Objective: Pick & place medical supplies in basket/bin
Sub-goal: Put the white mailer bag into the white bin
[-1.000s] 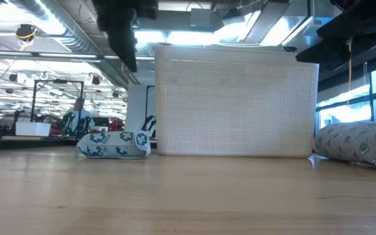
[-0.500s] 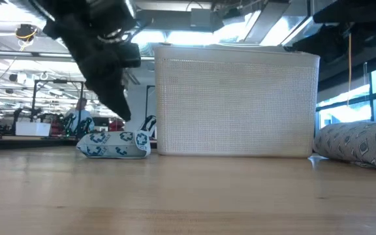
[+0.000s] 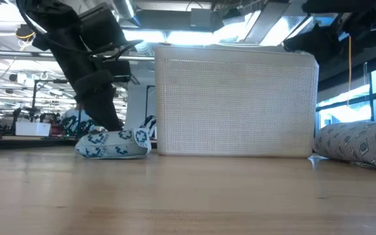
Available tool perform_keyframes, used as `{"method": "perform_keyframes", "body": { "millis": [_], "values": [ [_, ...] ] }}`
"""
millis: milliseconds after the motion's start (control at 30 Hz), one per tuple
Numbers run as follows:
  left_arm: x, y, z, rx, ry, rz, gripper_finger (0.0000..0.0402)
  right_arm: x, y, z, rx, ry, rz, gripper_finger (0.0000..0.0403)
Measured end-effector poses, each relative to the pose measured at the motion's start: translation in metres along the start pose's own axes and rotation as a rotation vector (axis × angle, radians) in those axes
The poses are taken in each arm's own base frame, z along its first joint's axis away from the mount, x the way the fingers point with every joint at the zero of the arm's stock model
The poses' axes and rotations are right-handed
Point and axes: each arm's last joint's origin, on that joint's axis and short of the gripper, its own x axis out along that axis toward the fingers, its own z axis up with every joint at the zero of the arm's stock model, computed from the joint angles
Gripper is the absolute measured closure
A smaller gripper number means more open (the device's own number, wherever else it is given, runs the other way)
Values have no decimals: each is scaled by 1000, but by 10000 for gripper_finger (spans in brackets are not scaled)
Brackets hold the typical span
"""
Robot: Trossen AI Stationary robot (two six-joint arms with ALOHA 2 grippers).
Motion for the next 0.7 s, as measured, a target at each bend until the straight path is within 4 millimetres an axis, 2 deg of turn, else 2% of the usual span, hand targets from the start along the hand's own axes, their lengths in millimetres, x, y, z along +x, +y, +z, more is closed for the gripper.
{"method": "perform_keyframes", "body": {
  "millis": [133, 333, 567, 700],
  "values": [
    [-2, -14, -4, 1, 0, -48, 114, 13, 4, -10, 103, 26, -11, 54],
    [-9, -45, -13, 18, -12, -208, 114, 33, 8, -26, 266, 39, -29, 54],
    [-23, -83, -25, 48, -77, -365, 114, 58, 8, -48, 471, 47, -70, 54],
    [-31, -99, -31, 98, -110, -434, 114, 79, 15, -59, 540, 83, -101, 54]
  ]
}}
